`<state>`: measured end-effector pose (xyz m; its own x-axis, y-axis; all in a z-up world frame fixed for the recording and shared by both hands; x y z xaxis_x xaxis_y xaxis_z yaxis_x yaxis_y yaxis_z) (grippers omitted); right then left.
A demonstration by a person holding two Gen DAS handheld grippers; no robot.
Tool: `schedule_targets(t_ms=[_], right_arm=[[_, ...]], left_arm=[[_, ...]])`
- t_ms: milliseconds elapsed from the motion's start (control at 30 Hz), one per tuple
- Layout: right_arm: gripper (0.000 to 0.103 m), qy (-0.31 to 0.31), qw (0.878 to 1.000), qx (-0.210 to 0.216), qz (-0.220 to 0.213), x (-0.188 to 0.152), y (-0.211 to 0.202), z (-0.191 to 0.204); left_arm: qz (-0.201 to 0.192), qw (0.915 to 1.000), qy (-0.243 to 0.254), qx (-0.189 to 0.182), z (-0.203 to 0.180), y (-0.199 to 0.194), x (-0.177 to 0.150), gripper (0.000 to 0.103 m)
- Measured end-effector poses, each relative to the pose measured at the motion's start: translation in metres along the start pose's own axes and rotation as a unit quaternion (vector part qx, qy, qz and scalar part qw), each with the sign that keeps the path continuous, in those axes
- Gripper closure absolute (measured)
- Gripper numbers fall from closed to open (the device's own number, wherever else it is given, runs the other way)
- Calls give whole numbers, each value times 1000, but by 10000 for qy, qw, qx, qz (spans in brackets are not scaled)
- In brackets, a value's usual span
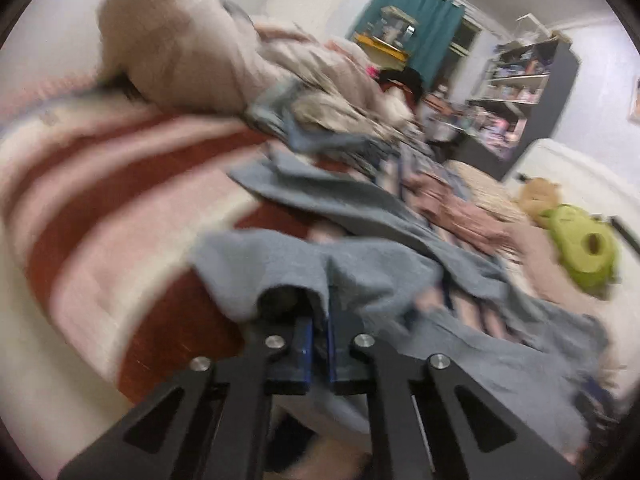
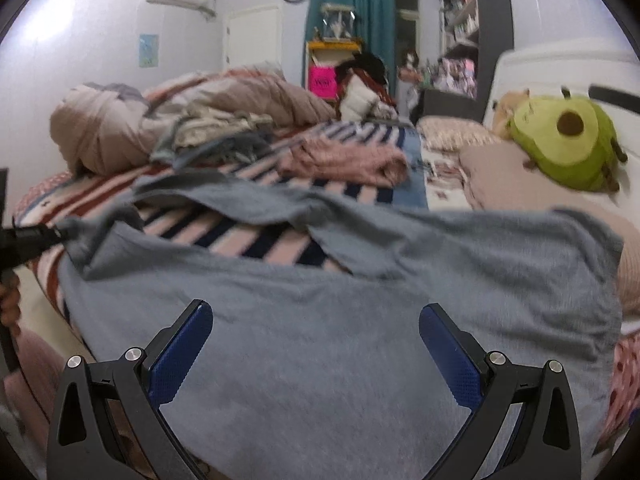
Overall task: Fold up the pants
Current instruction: 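Grasp a grey sweatpants leg hem with the left gripper and lift it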
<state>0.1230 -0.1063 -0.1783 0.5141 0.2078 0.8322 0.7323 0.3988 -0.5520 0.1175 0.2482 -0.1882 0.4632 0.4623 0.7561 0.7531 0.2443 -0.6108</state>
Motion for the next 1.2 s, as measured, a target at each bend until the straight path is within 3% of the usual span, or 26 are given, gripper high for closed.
schedule_targets(t_ms=[133,200,267,333,367,400,467,600,667,767,867,967,1200], right_arm=[[0,210,9998,-51,30,-7,-1,-14],[0,246,9997,-32,-17,-7,-4,-15],[0,289,9996,32,-63,-5,-4,-15],[0,312,9994,101,-65,-4,-3,-12],[0,316,9994,132,-63,-3,-2,-11],[0,308,9994,131,-68,-2,-2,-10],[0,298,9995,107,-87,-1,-3,-9],[0,323,9993,106,-141,2,-6,-7],[0,319,9993,152,-135,2,-5,-5],[0,256,9993,251,-121,1,-3,2],[0,195,9992,318,-112,-1,-2,7],[0,206,9991,360,-115,-3,-2,8],[0,216,9991,342,-119,-6,-2,6]], left_arm=[[-361,9959,-467,686,49,0,39,101],[-606,9895,-719,1099,79,2,61,100],[-551,9881,-811,1187,95,12,73,98],[-431,9897,-874,1051,101,22,78,94],[-412,9910,-865,931,102,26,82,85],[-341,9922,-823,871,101,28,84,61],[-372,9934,-820,706,98,21,85,40],[-368,9959,-759,320,86,-3,78,24],[-267,9972,-689,100,81,-12,70,22],[48,9981,-575,198,82,-12,54,19],[300,9976,-614,-88,78,-11,32,19],[566,9968,-548,101,77,-1,10,19],[927,9931,-707,123,73,36,-6,32]])
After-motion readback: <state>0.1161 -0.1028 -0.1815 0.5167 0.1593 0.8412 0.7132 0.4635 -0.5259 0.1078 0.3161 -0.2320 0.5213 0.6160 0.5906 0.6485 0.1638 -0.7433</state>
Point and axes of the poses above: each gripper's, at about its wrist camera, not at the fingertips, and y roughly the way its jaws point, z to its left, x to its top, the point moved 7 cm from there along y, roughly the way its jaws point, and after that the axes turned 11 degrees about x, right-handed, at the moved point
